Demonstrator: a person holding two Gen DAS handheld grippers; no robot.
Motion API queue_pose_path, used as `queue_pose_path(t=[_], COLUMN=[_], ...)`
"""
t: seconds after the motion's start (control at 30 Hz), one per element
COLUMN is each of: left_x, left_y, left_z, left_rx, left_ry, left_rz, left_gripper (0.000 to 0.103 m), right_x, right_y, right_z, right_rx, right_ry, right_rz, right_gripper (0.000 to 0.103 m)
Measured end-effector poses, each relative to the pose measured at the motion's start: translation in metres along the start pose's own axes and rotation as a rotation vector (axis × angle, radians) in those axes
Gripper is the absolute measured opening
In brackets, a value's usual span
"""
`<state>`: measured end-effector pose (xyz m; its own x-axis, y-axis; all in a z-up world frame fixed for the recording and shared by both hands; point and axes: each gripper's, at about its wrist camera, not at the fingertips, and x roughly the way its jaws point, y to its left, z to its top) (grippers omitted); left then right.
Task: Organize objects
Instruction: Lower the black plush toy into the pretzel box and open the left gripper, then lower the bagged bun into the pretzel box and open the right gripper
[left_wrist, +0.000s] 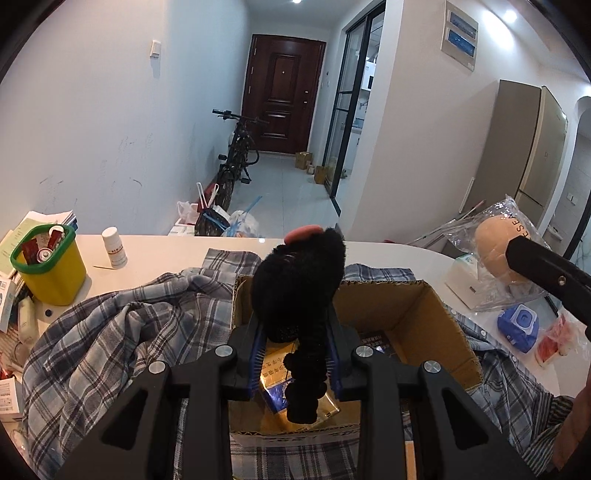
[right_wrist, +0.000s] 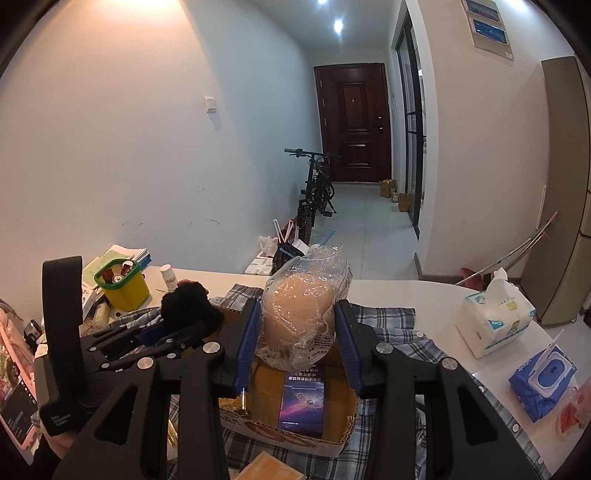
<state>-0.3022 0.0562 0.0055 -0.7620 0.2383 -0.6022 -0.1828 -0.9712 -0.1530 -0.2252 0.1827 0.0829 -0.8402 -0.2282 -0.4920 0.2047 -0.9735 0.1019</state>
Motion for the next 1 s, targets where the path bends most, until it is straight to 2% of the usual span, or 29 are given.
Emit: queue_pose_path(t=[0.53,0.57,0.67,0.73,0.77,0.8,1.0], left_x=[0.011,0.013,0.016,0.017,0.016,0.013,-0.008], left_y=[-0.002,-0.002,0.001,0.003,0.004,0.005,0.003], left_z=[-0.003,-0.004,-0.005,-0.005,-0.005,-0.004,0.003], left_rx=[0.018,0.016,-0.002,-0.012,-0.023,-0.032,-0.013], left_ry=[0.052,0.061,0.079,0.086,0.079,0.059,-0.019], left_rz=[0.014,0.013,0.001,0.002,0.009,0.013,0.044], left_gripper=[0.029,0.033,0.035,0.050,0.066,0.071,0.074], right_x=[0.020,0.021,0.023,0.023,0.023,0.022,0.021], right_y=[-0.003,-0.003,-0.004,-0.003,-0.002,-0.002,0.001], right_z=[-0.008,-0.009,-0.010,-0.010,-0.010,-0.010,-0.010], right_rx=[0.011,0.011,0.010,0.007,0.005,0.004,-0.002], right_ry=[0.053,0.055,0.060,0.062,0.062,0.062,0.059], right_rz=[-0.047,-0.048,-0.047,-0.047,-0.046,-0.044,-0.041], right_gripper=[0.040,0.040,0.040,0.040,0.040,0.040,0.040])
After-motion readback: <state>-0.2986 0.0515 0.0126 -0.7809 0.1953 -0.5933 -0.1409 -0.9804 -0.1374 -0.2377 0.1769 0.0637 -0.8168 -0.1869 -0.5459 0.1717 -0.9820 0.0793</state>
